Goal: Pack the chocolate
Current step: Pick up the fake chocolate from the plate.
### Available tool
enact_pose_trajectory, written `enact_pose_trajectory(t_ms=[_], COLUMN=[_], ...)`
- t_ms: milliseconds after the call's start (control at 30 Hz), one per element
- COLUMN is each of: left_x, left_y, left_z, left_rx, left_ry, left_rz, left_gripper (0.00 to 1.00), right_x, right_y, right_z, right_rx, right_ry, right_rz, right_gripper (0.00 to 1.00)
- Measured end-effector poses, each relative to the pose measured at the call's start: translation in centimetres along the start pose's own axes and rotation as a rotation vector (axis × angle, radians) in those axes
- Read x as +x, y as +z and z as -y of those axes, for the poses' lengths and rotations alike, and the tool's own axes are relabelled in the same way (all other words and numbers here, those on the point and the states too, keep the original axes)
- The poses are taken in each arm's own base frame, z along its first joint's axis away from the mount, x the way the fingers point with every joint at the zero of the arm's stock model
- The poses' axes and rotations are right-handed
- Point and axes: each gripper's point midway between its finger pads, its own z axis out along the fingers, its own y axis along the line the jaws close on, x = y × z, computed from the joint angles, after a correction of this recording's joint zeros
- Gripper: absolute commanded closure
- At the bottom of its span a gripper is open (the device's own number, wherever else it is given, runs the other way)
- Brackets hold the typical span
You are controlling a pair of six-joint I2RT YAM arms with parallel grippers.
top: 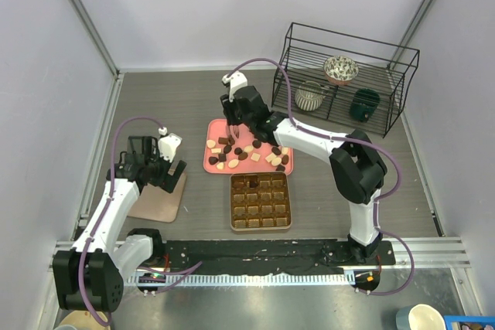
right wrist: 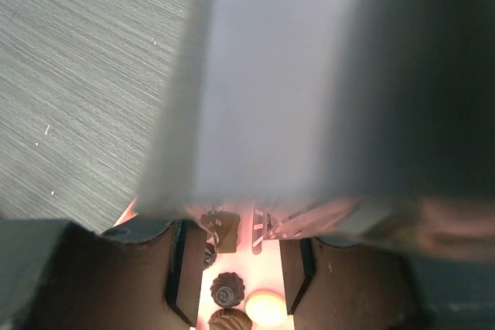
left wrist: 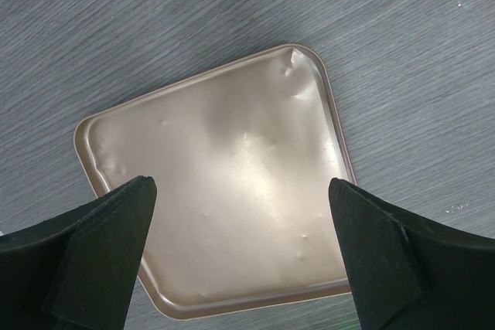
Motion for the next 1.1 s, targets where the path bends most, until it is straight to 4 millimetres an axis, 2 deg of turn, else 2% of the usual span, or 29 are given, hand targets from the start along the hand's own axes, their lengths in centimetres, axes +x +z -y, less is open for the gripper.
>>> enact_pose_trajectory(t_ms=[333,533,667,767,900,1100], left_x=[0.0,0.0,-0.1,0.0,0.0,0.0], left_y=[0.0,0.0,0.0,0.0,0.0,0.0], left_z=[0.0,0.1,0.1,0.1,0.1,0.1], left_rx=[0.001,0.006,0.007,0.007,0.008,0.008], left_ry=[0.000,0.000,0.000,0.000,-0.001,-0.001], left_rz=[0.000,0.002,0.003,0.003,0.002,0.002], left_gripper=[0.00,0.00,0.00,0.00,0.00,0.00], right_x=[0.0,1.4,1.5,1.5,1.5,1.5], right_y=[0.1,0.2,0.2,0.2,0.2,0.2], right_z=[1.2,2.2,2.5,2.4,2.3,2.4], right_rx=[0.032,0.048,0.052,0.051,0.045,0.046], right_ry=[-0.008,-0.019,-0.016,-0.012,-0.006,-0.017], right_rz=[-0.001,-0.032,-0.033,-0.030,-0.030,-0.034], right_gripper=[0.58,0.58,0.59,0.61,0.71,0.77])
